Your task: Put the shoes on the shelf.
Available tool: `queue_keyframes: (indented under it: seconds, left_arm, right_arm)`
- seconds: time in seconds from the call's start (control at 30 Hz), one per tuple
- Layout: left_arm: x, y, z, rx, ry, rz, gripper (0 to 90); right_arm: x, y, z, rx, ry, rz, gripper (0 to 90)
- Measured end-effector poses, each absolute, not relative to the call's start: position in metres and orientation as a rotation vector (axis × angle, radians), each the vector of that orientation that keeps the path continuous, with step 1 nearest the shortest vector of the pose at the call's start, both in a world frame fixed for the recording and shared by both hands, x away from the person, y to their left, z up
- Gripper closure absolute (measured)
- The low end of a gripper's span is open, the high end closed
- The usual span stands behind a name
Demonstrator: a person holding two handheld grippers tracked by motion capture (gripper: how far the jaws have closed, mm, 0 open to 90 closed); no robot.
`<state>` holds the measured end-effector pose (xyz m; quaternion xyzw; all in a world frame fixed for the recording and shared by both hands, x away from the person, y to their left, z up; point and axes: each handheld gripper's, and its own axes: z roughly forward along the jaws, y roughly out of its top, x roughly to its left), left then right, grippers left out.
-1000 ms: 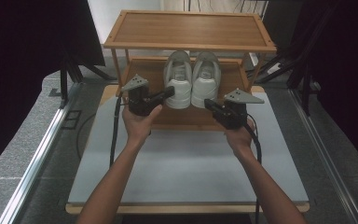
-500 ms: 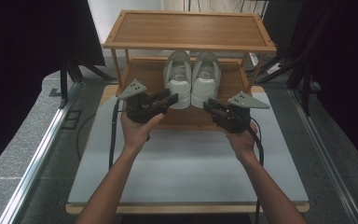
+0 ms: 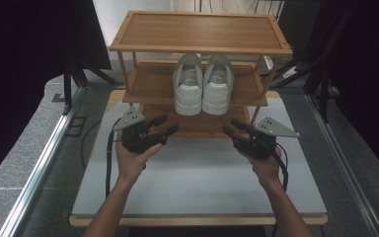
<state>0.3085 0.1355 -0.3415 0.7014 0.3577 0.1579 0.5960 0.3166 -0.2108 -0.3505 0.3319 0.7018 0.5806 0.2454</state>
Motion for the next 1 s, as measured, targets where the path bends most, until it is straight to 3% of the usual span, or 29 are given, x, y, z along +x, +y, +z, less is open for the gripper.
queue_keyframes:
  seconds: [0.5,1.0]
  left_arm:
    - [0.294,0.168,-0.39,1.675,0.96,0.303,43.1]
    - [0.288,0.18,-0.395,1.658,0.981,0.292,40.2]
  right_arm:
    - [0.299,-0.261,-0.407,1.074,1.912,1.564,55.7]
    - [0.295,-0.269,-0.413,1.117,1.856,1.518,40.7]
